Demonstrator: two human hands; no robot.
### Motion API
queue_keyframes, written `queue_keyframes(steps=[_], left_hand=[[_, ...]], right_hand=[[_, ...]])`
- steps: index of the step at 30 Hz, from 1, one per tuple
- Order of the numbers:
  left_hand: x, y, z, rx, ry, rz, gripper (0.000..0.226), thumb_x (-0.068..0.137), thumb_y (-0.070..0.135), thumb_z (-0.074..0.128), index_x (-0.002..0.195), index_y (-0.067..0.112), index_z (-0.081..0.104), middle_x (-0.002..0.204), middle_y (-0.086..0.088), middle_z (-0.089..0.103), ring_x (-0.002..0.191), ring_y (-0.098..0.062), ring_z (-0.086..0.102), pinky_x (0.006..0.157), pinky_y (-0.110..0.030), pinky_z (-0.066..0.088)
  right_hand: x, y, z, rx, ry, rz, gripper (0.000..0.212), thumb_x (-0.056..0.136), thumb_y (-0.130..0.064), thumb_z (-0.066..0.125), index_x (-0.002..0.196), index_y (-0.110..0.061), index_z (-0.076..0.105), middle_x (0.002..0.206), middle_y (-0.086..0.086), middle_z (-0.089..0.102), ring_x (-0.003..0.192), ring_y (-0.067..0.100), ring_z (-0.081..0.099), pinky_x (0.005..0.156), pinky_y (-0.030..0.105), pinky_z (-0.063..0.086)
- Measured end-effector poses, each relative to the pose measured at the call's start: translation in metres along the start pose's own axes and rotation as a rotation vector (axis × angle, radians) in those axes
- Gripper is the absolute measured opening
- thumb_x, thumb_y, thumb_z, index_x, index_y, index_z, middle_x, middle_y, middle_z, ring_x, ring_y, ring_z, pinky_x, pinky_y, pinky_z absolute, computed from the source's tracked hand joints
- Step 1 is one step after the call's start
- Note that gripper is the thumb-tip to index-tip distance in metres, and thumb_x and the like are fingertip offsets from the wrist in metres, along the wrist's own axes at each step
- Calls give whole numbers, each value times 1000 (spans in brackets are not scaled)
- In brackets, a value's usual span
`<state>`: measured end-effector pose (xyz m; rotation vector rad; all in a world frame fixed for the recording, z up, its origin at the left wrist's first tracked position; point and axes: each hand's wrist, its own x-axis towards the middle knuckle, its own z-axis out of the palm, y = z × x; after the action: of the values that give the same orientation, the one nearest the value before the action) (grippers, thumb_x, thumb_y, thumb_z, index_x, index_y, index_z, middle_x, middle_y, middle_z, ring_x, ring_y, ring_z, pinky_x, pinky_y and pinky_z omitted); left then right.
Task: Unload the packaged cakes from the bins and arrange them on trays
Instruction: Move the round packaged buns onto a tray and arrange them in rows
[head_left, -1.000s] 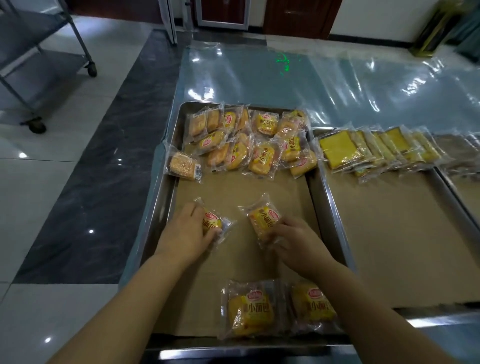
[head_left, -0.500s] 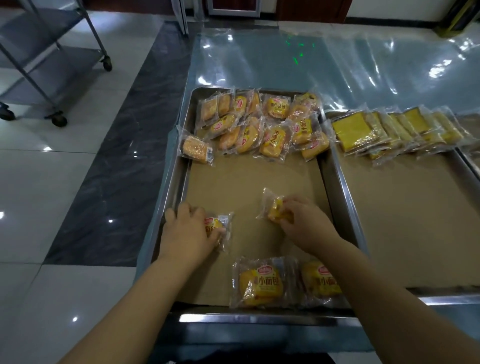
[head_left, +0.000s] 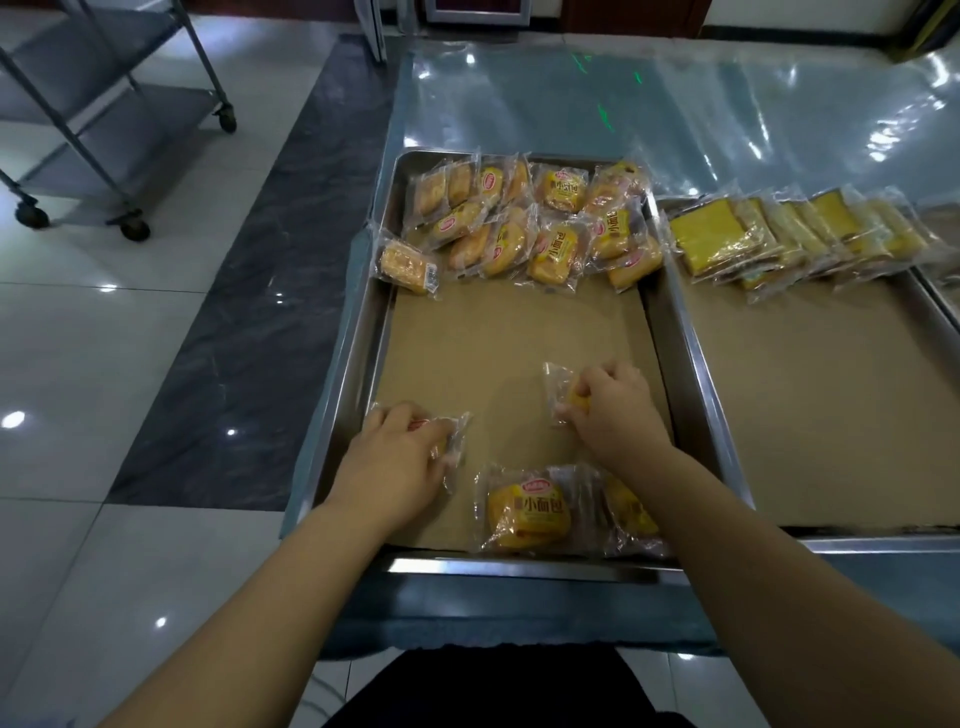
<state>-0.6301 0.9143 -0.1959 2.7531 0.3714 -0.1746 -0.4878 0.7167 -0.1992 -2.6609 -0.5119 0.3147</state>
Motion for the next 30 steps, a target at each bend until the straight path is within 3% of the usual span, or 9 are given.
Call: queue_keyframes(steps=[6, 19, 25, 30], left_hand=[[-27, 6, 6, 22, 46, -67, 41, 89, 47, 52, 128, 39, 49, 130, 4, 44, 117, -23, 35, 96, -38, 38], [-55, 16, 7, -98, 44, -140, 41, 85, 40, 62, 124, 33, 55, 126, 3, 47, 115, -21, 35, 96, -36, 37], [-31, 7, -9, -127, 177, -102, 32, 84, 38, 64, 114, 26, 64, 114, 4, 56, 106, -22, 48, 90, -39, 45], [18, -9, -33, -107, 202, -21, 32, 87, 37, 60, 117, 28, 59, 118, 8, 54, 109, -13, 48, 84, -26, 42]], right_hand=[[-14, 22, -12, -114, -20, 50, 46, 86, -34, 61, 129, -28, 48, 135, 13, 38, 127, 31, 30, 105, 47, 33], [-41, 30, -24, -185, -78, 15, 49, 87, -41, 56, 133, -27, 45, 136, 11, 40, 125, 30, 32, 99, 46, 37], [-24, 11, -34, -76, 105, -61, 37, 87, -39, 58, 119, -20, 58, 119, 5, 53, 106, 22, 47, 80, 33, 40], [3, -11, -39, 5, 91, -69, 25, 87, -35, 59, 106, -20, 63, 97, -1, 60, 80, 14, 50, 65, 28, 38]])
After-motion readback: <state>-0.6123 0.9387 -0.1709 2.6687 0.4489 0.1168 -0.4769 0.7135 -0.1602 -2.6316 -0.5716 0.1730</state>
